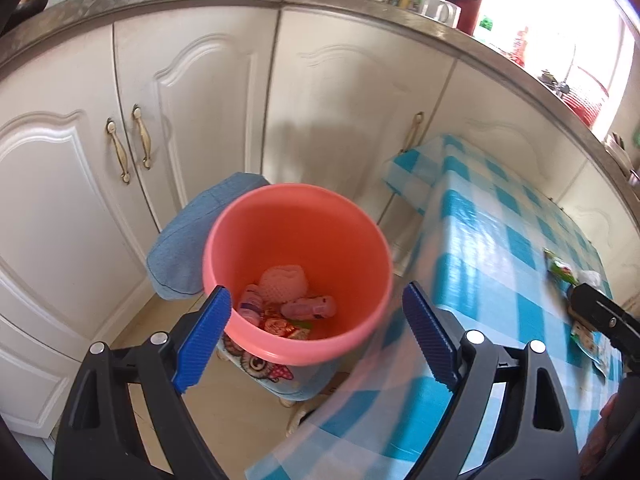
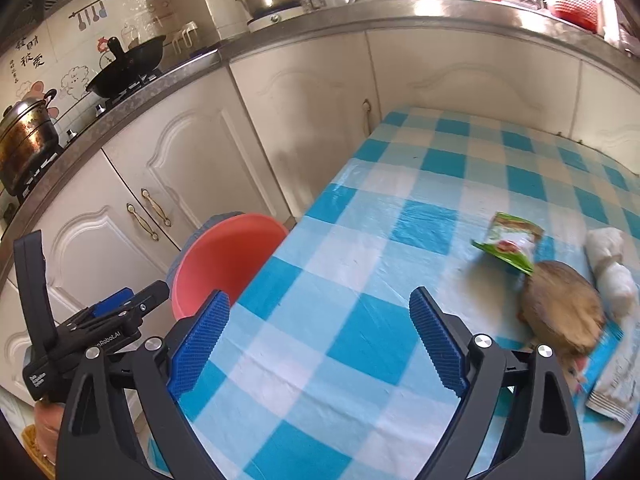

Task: Collect trash
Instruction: 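Move both open tools back over the table toward the brown piece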

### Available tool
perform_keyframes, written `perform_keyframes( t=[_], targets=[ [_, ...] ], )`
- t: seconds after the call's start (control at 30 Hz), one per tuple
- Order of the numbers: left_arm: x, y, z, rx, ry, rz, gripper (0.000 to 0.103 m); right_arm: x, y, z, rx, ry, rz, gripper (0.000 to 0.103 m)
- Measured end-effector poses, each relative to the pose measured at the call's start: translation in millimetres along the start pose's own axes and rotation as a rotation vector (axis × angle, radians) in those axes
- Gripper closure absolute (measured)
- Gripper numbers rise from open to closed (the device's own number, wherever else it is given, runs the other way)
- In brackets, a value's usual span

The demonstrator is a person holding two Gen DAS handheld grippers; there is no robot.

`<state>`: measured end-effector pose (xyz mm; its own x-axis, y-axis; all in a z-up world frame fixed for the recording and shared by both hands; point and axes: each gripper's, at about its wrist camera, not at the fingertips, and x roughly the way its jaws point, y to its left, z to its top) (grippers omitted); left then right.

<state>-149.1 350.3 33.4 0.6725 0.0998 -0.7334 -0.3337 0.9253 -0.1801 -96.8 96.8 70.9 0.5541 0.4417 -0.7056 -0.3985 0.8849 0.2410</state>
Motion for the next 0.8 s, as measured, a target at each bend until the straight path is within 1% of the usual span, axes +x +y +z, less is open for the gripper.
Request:
perform_keyframes(
  t=[0.27, 0.47, 0.8],
  targets=[
    [-16.3, -35.5, -14.7, 0.075, 0.005, -0.046, 0.015, -32.7, -18.9, -14.9, 0.014, -0.055, -0.036, 0.011],
    [-23.1, -66.3, -24.8, 0.138, 0.017, -0.096, 0.015, -53.5, -42.7, -28.1, 0.052, -0.087, -0.072, 0.011],
    [-32.0, -107.2, -37.1, 0.203, 0.032, -0.163, 0.015, -86.0, -87.3, -52.7, 0.119, -0.130, -0.144, 0.011]
  ],
)
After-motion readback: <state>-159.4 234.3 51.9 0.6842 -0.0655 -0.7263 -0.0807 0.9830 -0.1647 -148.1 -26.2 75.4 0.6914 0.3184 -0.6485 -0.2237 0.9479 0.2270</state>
